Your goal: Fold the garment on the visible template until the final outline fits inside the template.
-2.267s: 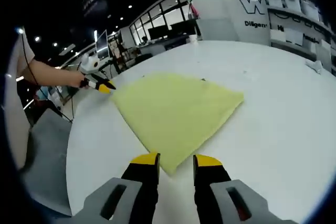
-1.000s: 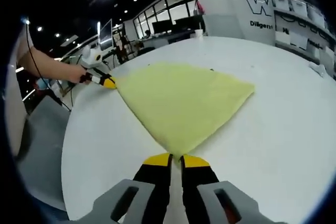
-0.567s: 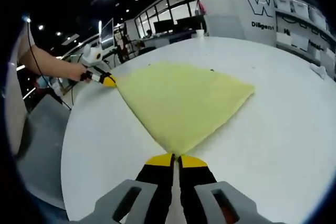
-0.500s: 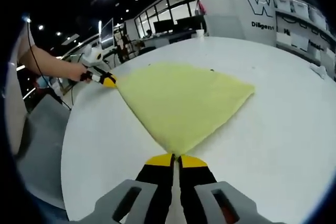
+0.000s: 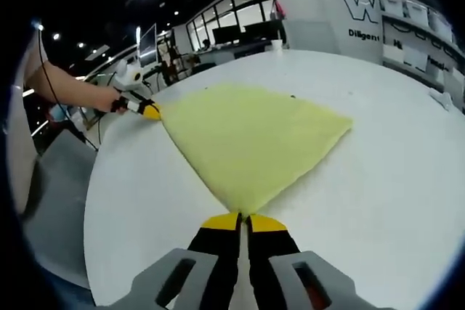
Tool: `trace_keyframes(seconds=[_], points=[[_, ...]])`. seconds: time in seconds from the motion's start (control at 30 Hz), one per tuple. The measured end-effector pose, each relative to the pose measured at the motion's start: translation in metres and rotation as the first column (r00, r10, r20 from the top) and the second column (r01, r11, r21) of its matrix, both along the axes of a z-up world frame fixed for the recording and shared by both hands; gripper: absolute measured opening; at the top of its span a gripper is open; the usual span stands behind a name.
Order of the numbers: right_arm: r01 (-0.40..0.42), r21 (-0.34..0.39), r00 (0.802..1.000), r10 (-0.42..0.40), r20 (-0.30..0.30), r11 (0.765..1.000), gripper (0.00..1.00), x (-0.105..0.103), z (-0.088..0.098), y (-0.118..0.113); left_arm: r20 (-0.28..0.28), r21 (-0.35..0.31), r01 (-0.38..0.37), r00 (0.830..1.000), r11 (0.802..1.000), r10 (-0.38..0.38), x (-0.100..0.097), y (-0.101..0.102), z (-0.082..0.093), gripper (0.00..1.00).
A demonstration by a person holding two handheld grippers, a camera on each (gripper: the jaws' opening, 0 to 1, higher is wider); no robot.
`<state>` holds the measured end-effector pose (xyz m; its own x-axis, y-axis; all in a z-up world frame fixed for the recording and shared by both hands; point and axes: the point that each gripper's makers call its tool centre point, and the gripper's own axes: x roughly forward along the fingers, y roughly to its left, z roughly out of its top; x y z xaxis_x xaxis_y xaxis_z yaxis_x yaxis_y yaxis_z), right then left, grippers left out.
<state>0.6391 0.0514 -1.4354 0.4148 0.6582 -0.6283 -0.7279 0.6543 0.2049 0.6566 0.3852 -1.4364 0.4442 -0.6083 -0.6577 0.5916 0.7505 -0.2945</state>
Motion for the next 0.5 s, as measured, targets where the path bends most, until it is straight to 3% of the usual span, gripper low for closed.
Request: trace_keyframes(seconds=[0.07, 0.13, 0.2, 0.27, 0.5], points=[[0.001, 0.0, 1.0, -0.001, -0.002, 1.0, 0.0, -0.0003, -0.0001, 0.0002, -0.017, -0.033, 0.004, 1.0, 0.999, -0.004, -0.0024, -0.0037, 0.002, 0.19], [0.002, 0.0, 1.0, -0.002, -0.002, 1.0, 0.0, -0.0005, -0.0001, 0.0004, -0.004, -0.019, 0.014, 1.0, 1.0, -0.014, -0.0052, -0.005, 0.0035, 0.18], [0.002, 0.0, 1.0, -0.002, -0.001, 1.0, 0.0, -0.0004, -0.0001, 0.0003, -0.006, -0.025, 0.01, 1.0, 1.0, -0.01, -0.0052, -0.0052, 0.0038, 0.13], [0.004, 0.0, 1.0, -0.004, 0.0, 1.0, 0.0, -0.0005, -0.0003, -0.0002, 0.018, -0.002, 0.014, 1.0, 1.0, -0.013, -0.0049, -0.005, 0.0051, 0.01], [0.003, -0.002, 1.0, -0.003, 0.001, 1.0, 0.0, -0.001, -0.0001, -0.0005, 0.027, 0.009, 0.034, 0.999, 0.999, -0.034, -0.0016, -0.0003, 0.0055, 0.01]])
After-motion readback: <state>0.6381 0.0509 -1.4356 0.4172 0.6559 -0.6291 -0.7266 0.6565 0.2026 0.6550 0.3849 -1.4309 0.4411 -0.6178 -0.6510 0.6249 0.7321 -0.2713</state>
